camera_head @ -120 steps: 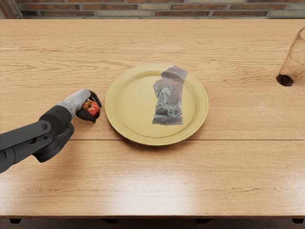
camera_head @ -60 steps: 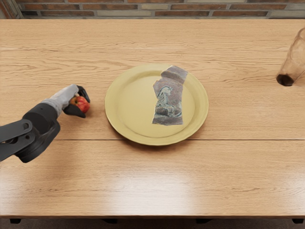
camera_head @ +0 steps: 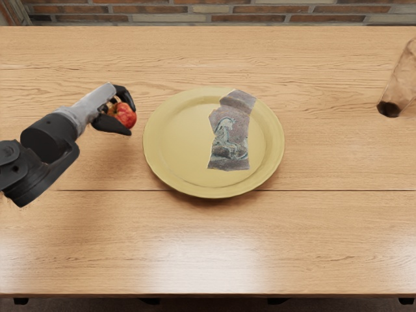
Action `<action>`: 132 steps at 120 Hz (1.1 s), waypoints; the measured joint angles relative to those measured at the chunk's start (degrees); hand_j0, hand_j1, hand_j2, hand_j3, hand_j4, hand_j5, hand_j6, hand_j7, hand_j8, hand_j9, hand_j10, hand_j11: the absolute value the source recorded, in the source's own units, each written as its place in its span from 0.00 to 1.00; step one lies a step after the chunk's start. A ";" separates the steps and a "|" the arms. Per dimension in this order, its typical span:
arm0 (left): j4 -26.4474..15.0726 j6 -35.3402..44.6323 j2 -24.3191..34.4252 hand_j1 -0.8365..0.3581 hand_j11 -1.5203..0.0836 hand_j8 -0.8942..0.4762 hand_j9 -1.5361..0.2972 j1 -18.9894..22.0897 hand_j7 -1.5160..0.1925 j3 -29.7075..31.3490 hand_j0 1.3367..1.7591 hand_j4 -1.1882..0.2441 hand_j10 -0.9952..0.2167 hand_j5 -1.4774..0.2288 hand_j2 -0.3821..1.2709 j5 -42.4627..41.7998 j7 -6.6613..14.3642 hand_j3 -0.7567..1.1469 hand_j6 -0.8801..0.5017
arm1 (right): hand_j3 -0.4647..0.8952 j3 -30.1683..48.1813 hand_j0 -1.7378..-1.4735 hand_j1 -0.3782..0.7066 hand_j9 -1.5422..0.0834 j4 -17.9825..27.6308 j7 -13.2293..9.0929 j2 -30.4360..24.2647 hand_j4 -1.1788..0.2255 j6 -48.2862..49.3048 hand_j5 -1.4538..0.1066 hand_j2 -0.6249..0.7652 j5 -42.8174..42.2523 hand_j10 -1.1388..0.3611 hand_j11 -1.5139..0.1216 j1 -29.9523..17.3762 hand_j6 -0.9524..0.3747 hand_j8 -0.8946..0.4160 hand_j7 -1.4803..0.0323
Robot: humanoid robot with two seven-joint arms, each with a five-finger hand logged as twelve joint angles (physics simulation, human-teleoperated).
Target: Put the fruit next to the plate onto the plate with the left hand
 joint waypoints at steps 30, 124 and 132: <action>-1.77 -0.31 -6.09 0.41 0.20 0.51 0.16 -2.51 0.15 -0.25 0.72 0.49 0.35 0.10 0.39 -2.87 -0.04 0.40 0.54 | 0.34 0.06 0.30 0.03 0.95 0.00 0.01 0.00 0.84 0.03 0.93 0.45 0.04 0.76 0.93 0.09 0.72 0.68 0.98; 17.66 -0.23 -24.17 0.64 0.56 0.53 0.49 -6.20 0.51 0.40 0.74 0.61 0.54 0.47 0.32 -2.71 -0.02 0.40 0.54 | 0.34 0.00 0.30 0.03 0.95 0.00 0.00 0.00 0.84 0.00 0.93 0.45 -0.02 0.76 0.93 0.15 0.72 0.68 0.98; 17.74 -0.17 -24.13 0.70 0.64 0.54 0.56 -6.28 0.59 0.18 0.75 0.64 0.59 0.56 0.30 -2.69 -0.02 0.40 0.54 | 0.34 0.00 0.30 0.03 0.95 0.00 -0.01 0.00 0.84 0.00 0.93 0.45 -0.02 0.76 0.93 0.15 0.72 0.68 0.98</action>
